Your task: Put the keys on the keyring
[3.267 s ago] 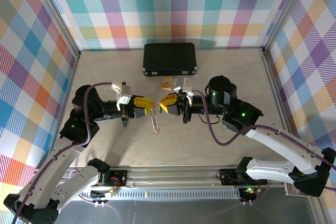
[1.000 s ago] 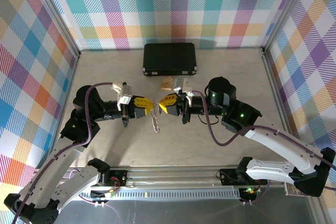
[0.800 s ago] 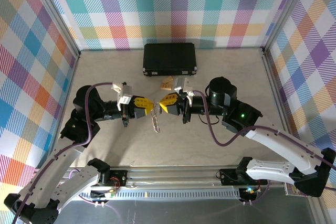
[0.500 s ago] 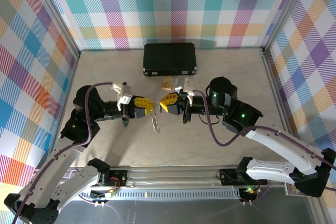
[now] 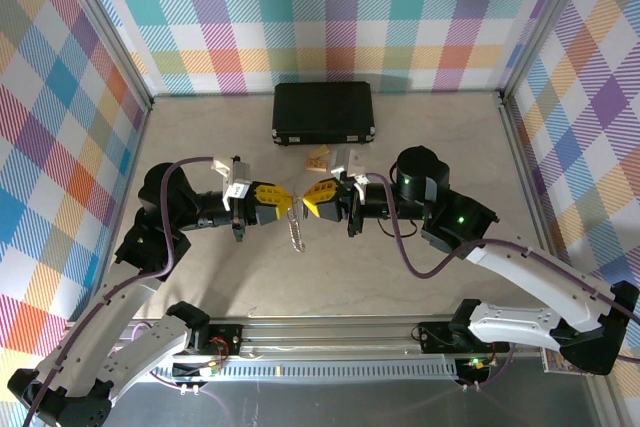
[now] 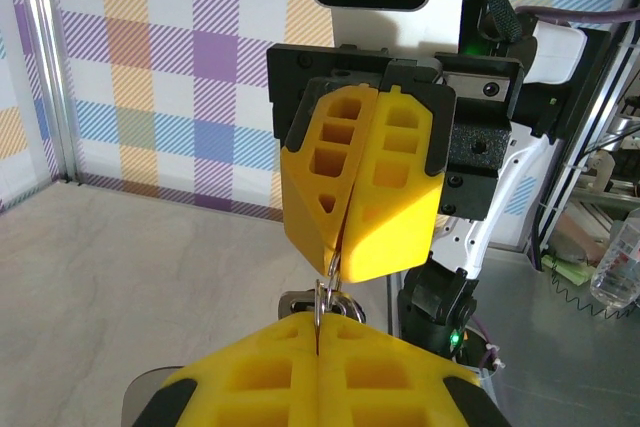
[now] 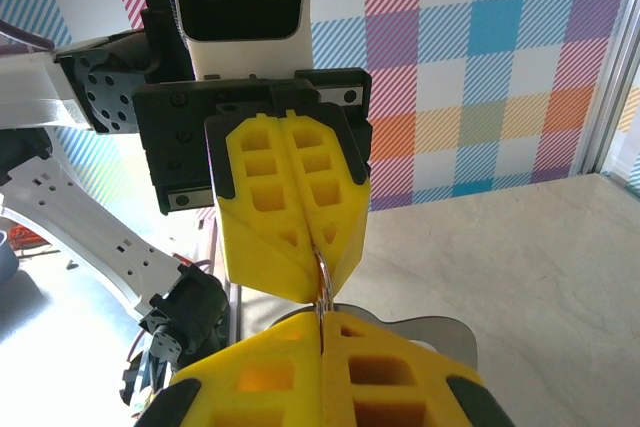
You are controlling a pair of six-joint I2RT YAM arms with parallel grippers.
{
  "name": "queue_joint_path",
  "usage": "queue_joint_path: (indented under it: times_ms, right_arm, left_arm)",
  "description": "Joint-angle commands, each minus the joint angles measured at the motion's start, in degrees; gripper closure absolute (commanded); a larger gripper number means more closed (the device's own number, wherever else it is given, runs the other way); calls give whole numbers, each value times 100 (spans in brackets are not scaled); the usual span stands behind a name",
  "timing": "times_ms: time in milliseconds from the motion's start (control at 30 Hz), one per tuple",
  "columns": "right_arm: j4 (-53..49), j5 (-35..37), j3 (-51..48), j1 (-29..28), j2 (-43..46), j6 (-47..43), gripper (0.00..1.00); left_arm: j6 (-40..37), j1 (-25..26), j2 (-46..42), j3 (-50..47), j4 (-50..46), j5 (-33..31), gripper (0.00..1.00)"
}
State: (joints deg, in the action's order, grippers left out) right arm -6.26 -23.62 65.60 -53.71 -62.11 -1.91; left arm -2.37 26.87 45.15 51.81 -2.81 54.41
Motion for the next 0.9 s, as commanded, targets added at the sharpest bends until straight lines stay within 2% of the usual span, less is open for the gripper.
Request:
queue_joint_path:
  times_ms: [0, 333, 867]
  right_arm:
    - [59, -91, 102, -18, -5, 50, 100]
    - [81, 173, 34, -16, 199, -10, 100]
    - [108, 69, 102, -16, 45, -22, 100]
  left_arm:
    - [30, 53, -51, -40, 283, 109, 100]
    - [39, 50, -41, -42, 294, 114, 100]
    - [78, 51, -15, -61, 378, 168, 100]
